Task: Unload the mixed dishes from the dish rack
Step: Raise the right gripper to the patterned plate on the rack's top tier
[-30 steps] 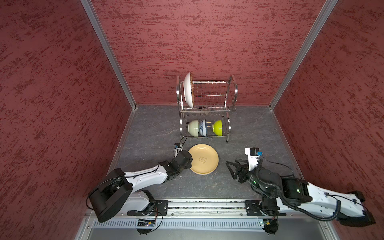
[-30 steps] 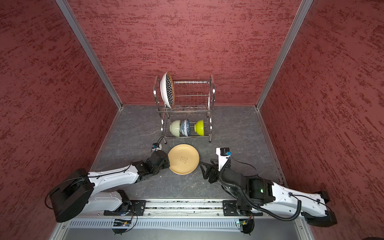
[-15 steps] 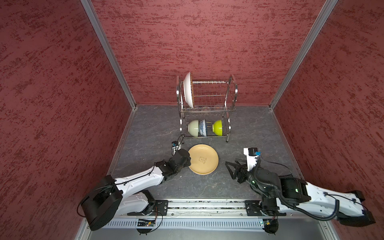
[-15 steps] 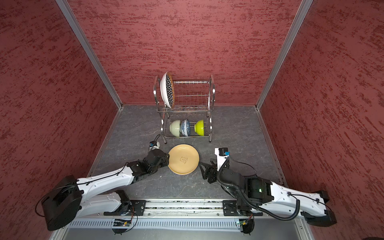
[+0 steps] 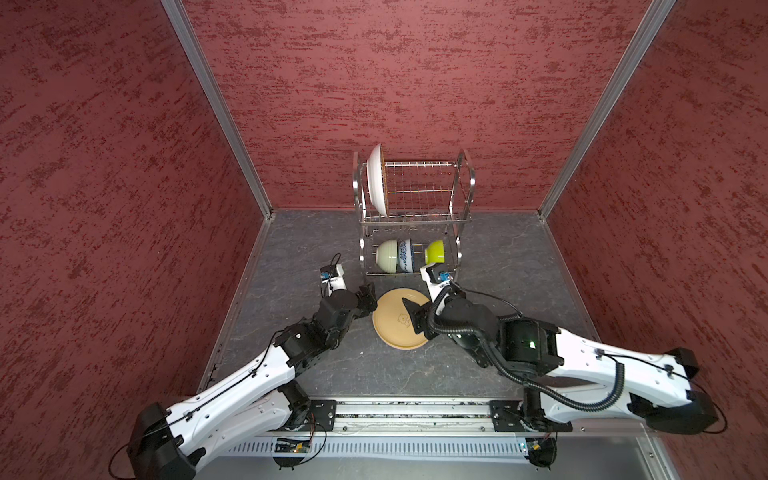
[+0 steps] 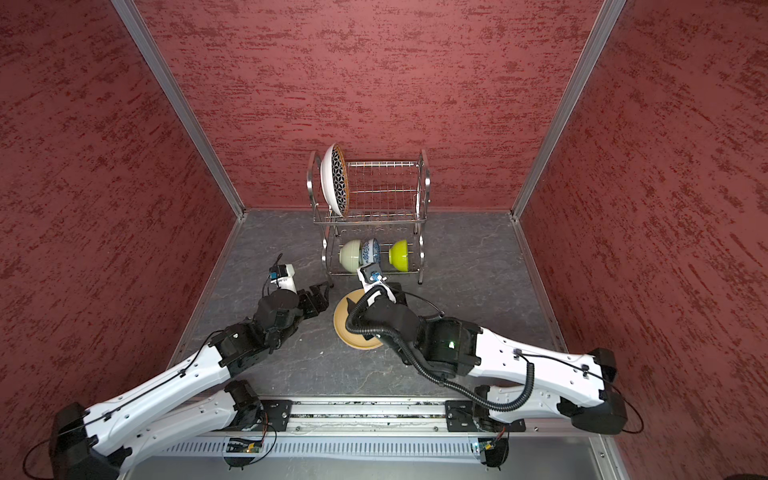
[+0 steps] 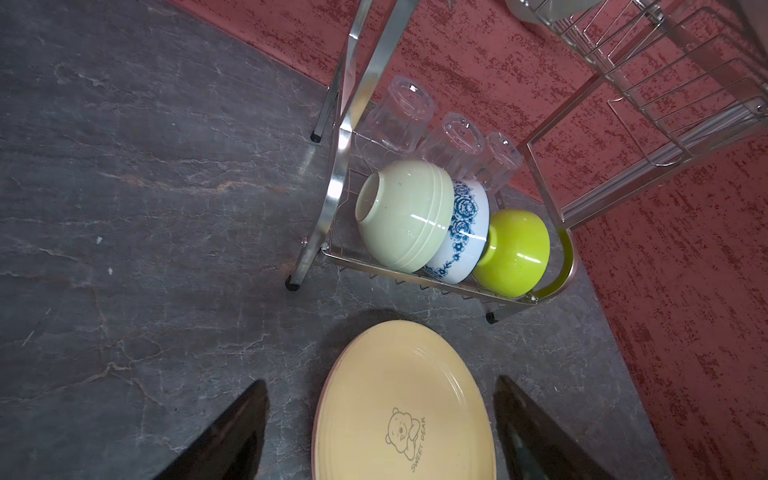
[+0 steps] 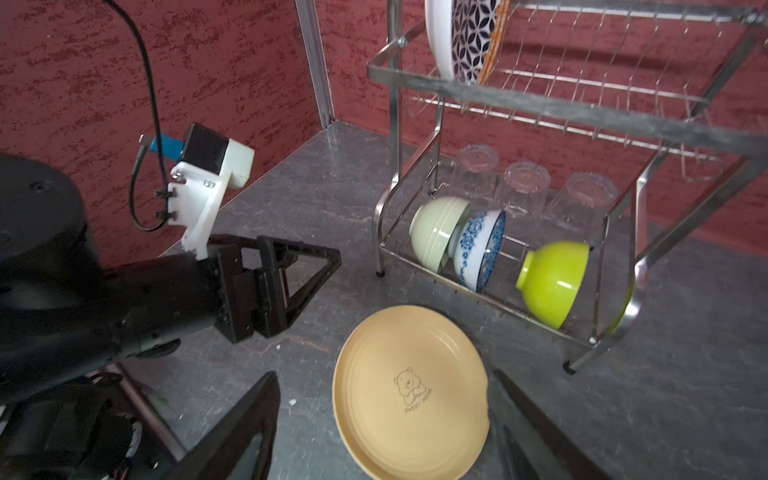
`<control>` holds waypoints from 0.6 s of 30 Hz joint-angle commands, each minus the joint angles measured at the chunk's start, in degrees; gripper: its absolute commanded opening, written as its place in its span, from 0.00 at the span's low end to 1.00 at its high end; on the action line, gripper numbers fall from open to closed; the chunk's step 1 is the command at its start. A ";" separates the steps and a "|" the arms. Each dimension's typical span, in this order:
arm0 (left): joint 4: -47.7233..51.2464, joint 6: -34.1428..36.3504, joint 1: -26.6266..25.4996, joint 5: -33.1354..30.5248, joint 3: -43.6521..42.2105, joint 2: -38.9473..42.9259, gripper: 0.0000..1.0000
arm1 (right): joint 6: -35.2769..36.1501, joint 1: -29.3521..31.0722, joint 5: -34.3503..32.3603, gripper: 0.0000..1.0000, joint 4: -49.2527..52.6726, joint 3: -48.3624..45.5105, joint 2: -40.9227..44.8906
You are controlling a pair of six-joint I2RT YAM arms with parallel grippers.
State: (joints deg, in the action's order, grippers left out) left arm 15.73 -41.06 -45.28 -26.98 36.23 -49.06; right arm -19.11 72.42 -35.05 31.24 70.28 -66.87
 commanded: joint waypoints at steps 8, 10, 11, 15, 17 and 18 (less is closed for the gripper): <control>6.90 8.33 0.67 -2.31 7.97 0.87 0.99 | 6.29 -16.67 21.79 0.77 -4.57 11.53 -6.44; 7.50 10.05 0.92 -3.83 10.43 1.24 1.00 | 7.34 -18.81 25.01 0.77 -4.71 15.31 -9.45; 7.49 10.86 1.11 -4.20 11.42 1.41 1.00 | 7.71 -19.65 26.25 0.77 -4.55 17.18 -10.88; 6.19 14.65 3.30 -4.43 16.08 0.63 1.00 | 9.04 -23.25 30.49 0.77 -4.09 25.96 -17.34; 5.70 15.94 5.51 -3.33 18.59 -1.13 1.00 | 9.09 -25.35 33.45 0.77 -3.47 30.19 -20.76; 5.82 16.24 7.23 -1.86 20.14 -2.53 1.00 | 9.14 -26.34 34.78 0.77 -2.90 32.80 -22.56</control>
State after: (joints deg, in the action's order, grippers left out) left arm 22.09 -28.62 -40.73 -29.91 53.19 -49.41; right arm -11.38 48.45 -6.59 28.40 98.13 -86.74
